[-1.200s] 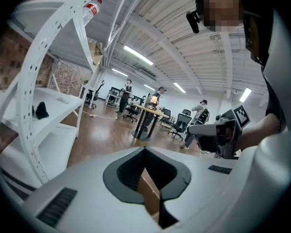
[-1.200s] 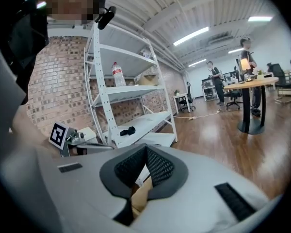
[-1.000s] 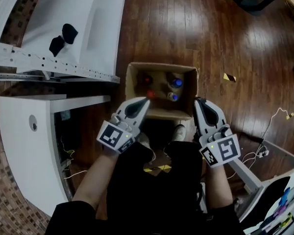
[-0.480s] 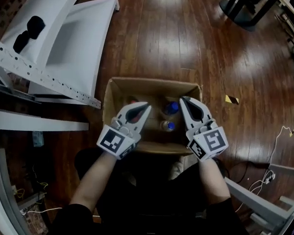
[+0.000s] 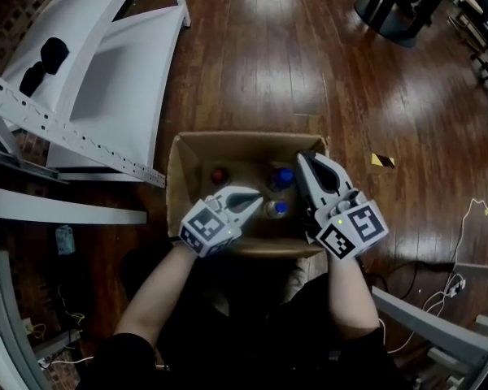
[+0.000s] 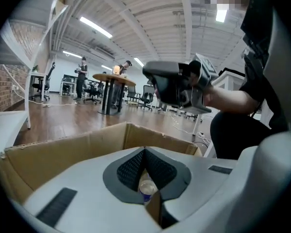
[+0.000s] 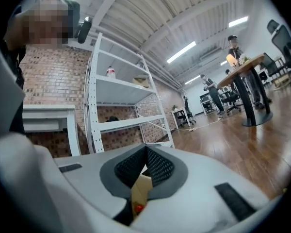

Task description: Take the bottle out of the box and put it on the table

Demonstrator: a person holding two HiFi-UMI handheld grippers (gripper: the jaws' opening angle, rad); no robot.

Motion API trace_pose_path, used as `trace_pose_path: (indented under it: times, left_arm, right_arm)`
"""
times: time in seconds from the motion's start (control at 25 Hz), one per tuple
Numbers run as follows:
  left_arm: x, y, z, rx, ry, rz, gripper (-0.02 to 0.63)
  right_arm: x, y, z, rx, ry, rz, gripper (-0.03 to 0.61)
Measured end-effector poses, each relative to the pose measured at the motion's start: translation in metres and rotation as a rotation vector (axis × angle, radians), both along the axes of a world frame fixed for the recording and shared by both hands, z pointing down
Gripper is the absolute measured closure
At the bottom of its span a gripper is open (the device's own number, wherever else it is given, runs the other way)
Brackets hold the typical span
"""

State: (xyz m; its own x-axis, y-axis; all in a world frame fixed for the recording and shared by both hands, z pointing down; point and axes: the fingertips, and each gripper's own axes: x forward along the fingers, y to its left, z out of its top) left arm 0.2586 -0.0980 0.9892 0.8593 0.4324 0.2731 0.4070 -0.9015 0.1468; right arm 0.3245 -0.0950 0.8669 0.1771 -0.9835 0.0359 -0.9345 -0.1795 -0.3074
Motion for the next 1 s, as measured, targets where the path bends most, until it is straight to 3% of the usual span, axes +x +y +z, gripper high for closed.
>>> trace_pose_path:
  times: [0.12, 0.2, 0.28, 0.44, 0.72, 0.84, 1.0]
  left_arm:
    - [0.000, 0.022, 0.025, 0.083, -0.063, 0.096, 0.605]
    - [0.002, 0.032, 0.040, 0.101, -0.100, 0.150, 0.509]
    - [0.006, 0.041, 0.054, 0.099, -0.137, 0.185, 0.454]
    - [0.013, 0.058, 0.085, 0.161, -0.194, 0.249, 0.272]
    - [0.026, 0.078, 0.126, 0.239, -0.263, 0.325, 0.259]
    - [0.028, 0.079, 0.143, 0.276, -0.290, 0.334, 0.258]
    - [0.032, 0.079, 0.167, 0.225, -0.345, 0.278, 0.258]
  right_arm:
    - [0.005, 0.009, 0.000, 0.036, -0.082, -0.001, 0.574]
    - [0.009, 0.011, -0.004, 0.074, -0.126, -0.003, 0.574]
    - [0.008, 0.013, -0.008, 0.090, -0.126, -0.011, 0.574]
    - [0.003, 0.018, -0.003, 0.070, -0.122, -0.020, 0.574]
    - [-0.008, 0.021, 0.014, -0.040, -0.023, -0.037, 0.574]
    - [-0.005, 0.022, 0.015, -0.020, -0.060, -0.031, 0.574]
    - [-0.010, 0.018, 0.016, -0.027, -0.067, -0.034, 0.574]
